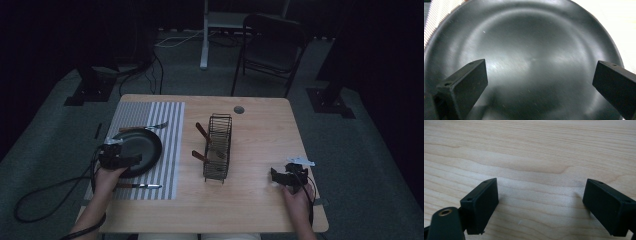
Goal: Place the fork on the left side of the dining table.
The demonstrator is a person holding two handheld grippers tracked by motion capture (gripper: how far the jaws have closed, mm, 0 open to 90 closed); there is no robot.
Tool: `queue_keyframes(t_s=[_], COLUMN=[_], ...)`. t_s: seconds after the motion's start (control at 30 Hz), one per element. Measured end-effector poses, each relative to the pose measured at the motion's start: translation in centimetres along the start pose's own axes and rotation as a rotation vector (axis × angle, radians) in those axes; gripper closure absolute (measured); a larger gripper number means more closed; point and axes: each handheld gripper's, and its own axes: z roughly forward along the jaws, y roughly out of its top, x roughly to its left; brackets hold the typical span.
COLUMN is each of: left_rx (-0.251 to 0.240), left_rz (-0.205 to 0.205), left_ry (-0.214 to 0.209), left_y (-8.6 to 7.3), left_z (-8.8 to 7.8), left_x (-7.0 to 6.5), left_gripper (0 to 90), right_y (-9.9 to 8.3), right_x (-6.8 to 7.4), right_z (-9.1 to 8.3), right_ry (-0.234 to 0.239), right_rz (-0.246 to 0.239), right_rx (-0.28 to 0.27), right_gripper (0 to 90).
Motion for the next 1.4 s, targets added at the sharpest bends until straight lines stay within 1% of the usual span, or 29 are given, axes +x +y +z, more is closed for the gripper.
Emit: queue_keyframes(t_s=[0.07, 0.17, 0.3, 0.37, 0.4, 0.43, 0.5, 0.57, 0.6, 0.67, 0.7, 0.73, 0.83, 0.9, 0.93, 1.0, 1.1, 1.17, 1.23, 1.27, 1.33, 1.4], left_rx=[-0.008, -0.015, -0.021, -0.021, -0.031, -0.031, -0.037, -0.037, -0.046, -0.053, -0.056, -0.055, -0.06, -0.064, -0.064, -0.07, -0.071, -0.071, -0.088, -0.088, -0.086, -0.081], left_rz=[0.014, 0.011, 0.023, 0.023, 0.053, 0.054, 0.037, 0.037, 0.032, 0.028, 0.028, 0.039, 0.04, 0.033, 0.033, 0.046, 0.045, 0.034, 0.027, 0.027, 0.026, 0.013], left_ry=[0.004, -0.007, -0.006, -0.006, 0.021, 0.021, 0.01, 0.01, 0.016, 0.019, 0.023, 0.029, 0.037, 0.031, 0.031, 0.048, 0.048, 0.029, 0.044, 0.044, 0.059, 0.055], left_y=[-0.5, -1.1, -2.0, -2.0, -2.5, -2.7, -3.1, -3.1, -3.8, -4.0, -4.1, -4.3, -4.6, -5.2, -5.2, -5.8, -6.2, -6.5, -7.1, -7.1, -7.5, -8.1], left_z=[-0.3, -0.7, -1.2, -1.2, -1.6, -1.7, -1.8, -1.8, -2.2, -2.4, -2.5, -2.8, -3.1, -3.5, -3.5, -4.0, -4.2, -4.5, -5.0, -5.0, -5.2, -5.5], left_x=[-0.2, -0.4, -0.9, -0.9, -1.2, -1.3, -1.2, -1.2, -1.1, -1.0, -1.1, -1.0, -1.1, -1.1, -1.1, -1.2, -1.2, -1.0, -0.9, -0.9, -0.8, -0.5], left_gripper=[0.0, 0.0, 0.0, 0.0, 0.0, 0.0, 0.0, 0.0, 0.0, 0.0, 0.0, 0.0, 0.0, 0.0, 0.0, 0.0, 0.0, 0.0, 0.0, 0.0, 0.0, 0.0], right_y=[0.0, 0.0, 0.0, 0.0, 0.0, 0.0, 0.0, 0.0, 0.0, 0.0, 0.0, 0.0, 0.0, 0.0, 0.0, 0.0, 0.0, 0.0, 0.0, 0.0, 0.0, 0.0], right_x=[0.0, 0.0, 0.0, 0.0, 0.0, 0.0, 0.0, 0.0, 0.0, 0.0, 0.0, 0.0, 0.0, 0.0, 0.0, 0.0, 0.0, 0.0, 0.0, 0.0, 0.0, 0.0], right_z=[0.0, 0.0, 0.0, 0.0, 0.0, 0.0, 0.0, 0.0, 0.0, 0.0, 0.0, 0.0, 0.0, 0.0, 0.0, 0.0, 0.0, 0.0, 0.0, 0.0, 0.0, 0.0], right_ry=[0.0, 0.0, 0.0, 0.0, 0.0, 0.0, 0.0, 0.0, 0.0, 0.0, 0.0, 0.0, 0.0, 0.0, 0.0, 0.0, 0.0, 0.0, 0.0, 0.0, 0.0, 0.0], right_rz=[0.001, 0.001, 0.0, 0.001, 0.0, 0.0, 0.0, 0.0, 0.002, 0.002, 0.002, 0.002, 0.002, 0.002, 0.002, 0.002, 0.002, 0.002, 0.002, 0.002, 0.002, 0.002], right_rx=[0.0, 0.0, 0.0, 0.0, 0.0, 0.0, 0.0, 0.0, 0.0, 0.0, 0.0, 0.0, 0.0, 0.001, 0.001, 0.001, 0.001, 0.001, 0.001, 0.001, 0.001, 0.001], right_gripper=[12.8, 12.8, 12.8, 12.8, 12.8, 12.8, 12.8, 12.8, 12.8, 12.8, 12.8, 12.8, 12.8, 12.8, 12.8, 12.8, 12.8, 12.8, 12.8, 12.8, 12.8, 12.8])
